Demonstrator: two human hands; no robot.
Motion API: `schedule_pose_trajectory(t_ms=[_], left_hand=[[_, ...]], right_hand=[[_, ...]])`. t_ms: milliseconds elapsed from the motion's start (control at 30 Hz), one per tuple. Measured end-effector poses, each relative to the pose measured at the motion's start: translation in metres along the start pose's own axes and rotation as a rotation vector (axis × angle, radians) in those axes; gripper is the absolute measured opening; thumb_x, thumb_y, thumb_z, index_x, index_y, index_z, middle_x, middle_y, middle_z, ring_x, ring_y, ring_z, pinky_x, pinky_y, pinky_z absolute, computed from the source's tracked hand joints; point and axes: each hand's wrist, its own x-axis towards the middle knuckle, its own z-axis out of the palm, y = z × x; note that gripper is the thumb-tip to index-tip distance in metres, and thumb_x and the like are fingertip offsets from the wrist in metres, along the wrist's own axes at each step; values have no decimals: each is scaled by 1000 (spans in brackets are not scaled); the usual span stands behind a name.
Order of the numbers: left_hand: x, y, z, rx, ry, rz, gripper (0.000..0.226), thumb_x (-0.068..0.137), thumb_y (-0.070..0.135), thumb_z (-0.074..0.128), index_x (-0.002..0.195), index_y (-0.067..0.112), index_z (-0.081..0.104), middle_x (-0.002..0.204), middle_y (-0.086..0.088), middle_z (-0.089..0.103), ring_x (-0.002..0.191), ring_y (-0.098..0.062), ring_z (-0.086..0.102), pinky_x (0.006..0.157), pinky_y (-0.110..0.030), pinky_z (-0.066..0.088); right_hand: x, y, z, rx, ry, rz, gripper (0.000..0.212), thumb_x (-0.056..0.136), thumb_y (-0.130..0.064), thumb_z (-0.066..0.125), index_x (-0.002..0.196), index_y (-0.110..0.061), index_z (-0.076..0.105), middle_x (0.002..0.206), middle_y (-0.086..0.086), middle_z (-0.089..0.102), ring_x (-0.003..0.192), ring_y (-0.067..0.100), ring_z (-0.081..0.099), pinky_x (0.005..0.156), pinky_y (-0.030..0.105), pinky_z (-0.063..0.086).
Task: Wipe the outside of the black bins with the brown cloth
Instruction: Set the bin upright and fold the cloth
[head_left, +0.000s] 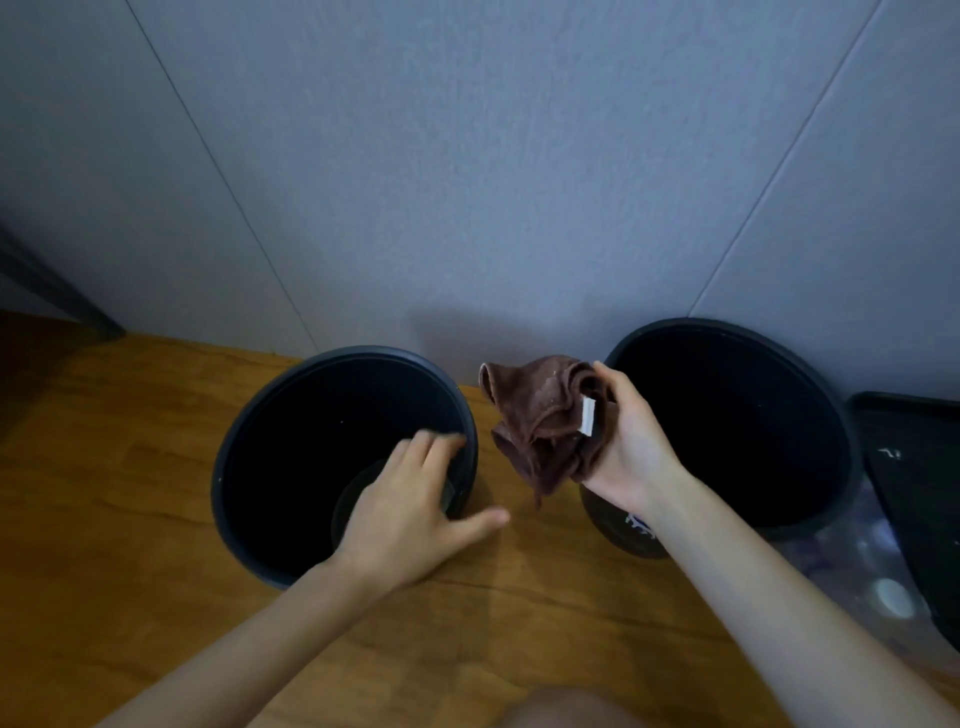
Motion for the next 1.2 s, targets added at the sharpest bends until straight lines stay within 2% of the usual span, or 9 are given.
schedule_pose_trajectory(t_ms=[200, 300, 400, 500, 633, 800, 900, 1000, 1200], left_hand=[[45, 37, -16, -364, 342, 149, 32, 82, 23, 60, 113, 17, 63, 120, -5, 55, 114, -13, 43, 92, -13, 28], [63, 34, -37, -633, 327, 86, 20, 80, 21, 53, 89, 9, 66, 85, -5, 67, 85, -11, 59, 77, -32, 45], [76, 39, -54, -606, 316, 77, 7, 83, 21, 58, 79, 17, 62, 71, 8, 62, 70, 2, 56, 70, -26, 45], [84, 50, -59, -562, 375, 1, 10, 84, 16, 64, 79, 22, 58, 68, 16, 55, 65, 3, 52, 58, -8, 37], [86, 50, -53, -561, 336, -122, 19, 81, 19, 69, 95, 12, 59, 90, 1, 59, 86, -12, 53, 71, -15, 36], [74, 37, -46, -870, 84, -272, 48, 80, 42, 67, 116, 13, 55, 116, -9, 62, 102, -18, 60, 81, -29, 52], [61, 29, -38, -1046, -285, -375, 62, 67, 71, 61, 108, 26, 65, 120, -5, 62, 111, -23, 57, 98, -36, 41], [49, 30, -34, -1275, -505, -329, 50, 79, 53, 53, 115, 19, 63, 113, -7, 68, 104, -23, 65, 93, -37, 48], [55, 24, -57, -1395, -268, -299, 37, 68, 15, 69, 105, 13, 64, 94, -7, 70, 79, -17, 68, 66, -25, 56]], right_hand=[[-10, -5, 7, -216, -50, 43, 39, 94, -41, 42, 103, -14, 69, 104, 11, 69, 98, 24, 63, 92, 36, 47], [-22, -12, 4, -389, -39, 71, 39, 93, -46, 44, 107, -19, 68, 106, 7, 72, 99, 20, 67, 91, 34, 49], [-35, -21, 4, -577, 9, 89, 43, 86, -58, 46, 103, -26, 69, 103, 1, 72, 95, 15, 68, 89, 30, 50], [-41, -24, 2, -617, 13, 105, 52, 82, -62, 48, 109, -23, 69, 108, 2, 71, 102, 18, 66, 97, 35, 47], [-47, -23, 4, -464, 28, 82, 46, 93, -48, 44, 108, -12, 69, 105, 7, 72, 100, 21, 67, 91, 34, 49], [-44, -23, 4, -353, 17, 72, 48, 93, -48, 41, 113, -12, 66, 109, 9, 70, 103, 21, 66, 90, 33, 48], [-43, -28, 3, -227, -58, 66, 62, 90, -56, 35, 117, -8, 64, 118, 13, 66, 111, 24, 62, 98, 34, 42], [-44, -32, 5, -195, -119, 33, 66, 73, -62, 58, 112, -11, 69, 113, 12, 69, 106, 23, 65, 92, 36, 47], [-41, -32, 1, -688, 130, -147, 15, 80, -10, 67, 94, -14, 69, 94, 9, 72, 87, 22, 69, 78, 31, 52]])
